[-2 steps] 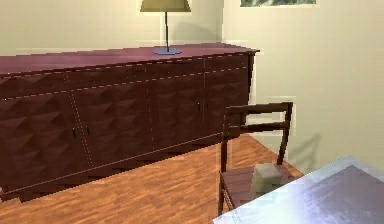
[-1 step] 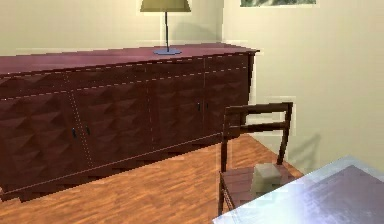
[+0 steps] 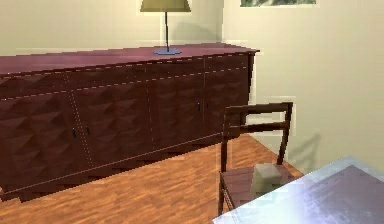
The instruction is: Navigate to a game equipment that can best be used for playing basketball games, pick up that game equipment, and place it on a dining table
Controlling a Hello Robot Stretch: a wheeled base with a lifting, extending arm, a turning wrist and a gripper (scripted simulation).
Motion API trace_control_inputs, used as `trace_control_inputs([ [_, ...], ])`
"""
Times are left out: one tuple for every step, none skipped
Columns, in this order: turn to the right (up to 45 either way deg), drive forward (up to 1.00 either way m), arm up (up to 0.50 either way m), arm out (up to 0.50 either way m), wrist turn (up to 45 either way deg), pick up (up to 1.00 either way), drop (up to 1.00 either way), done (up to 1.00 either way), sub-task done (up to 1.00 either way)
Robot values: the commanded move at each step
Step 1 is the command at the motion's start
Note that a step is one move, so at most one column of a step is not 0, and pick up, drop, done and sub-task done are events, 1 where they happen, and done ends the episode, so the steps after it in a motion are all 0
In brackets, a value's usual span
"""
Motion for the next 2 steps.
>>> trace_control_inputs([
  [0.0,0.0,0.0,-0.08,0.0,0.0,0.0,0.0,0.0],
  [0.0,0.0,0.0,0.0,0.0,0.0,0.0,1.0,0.0],
])
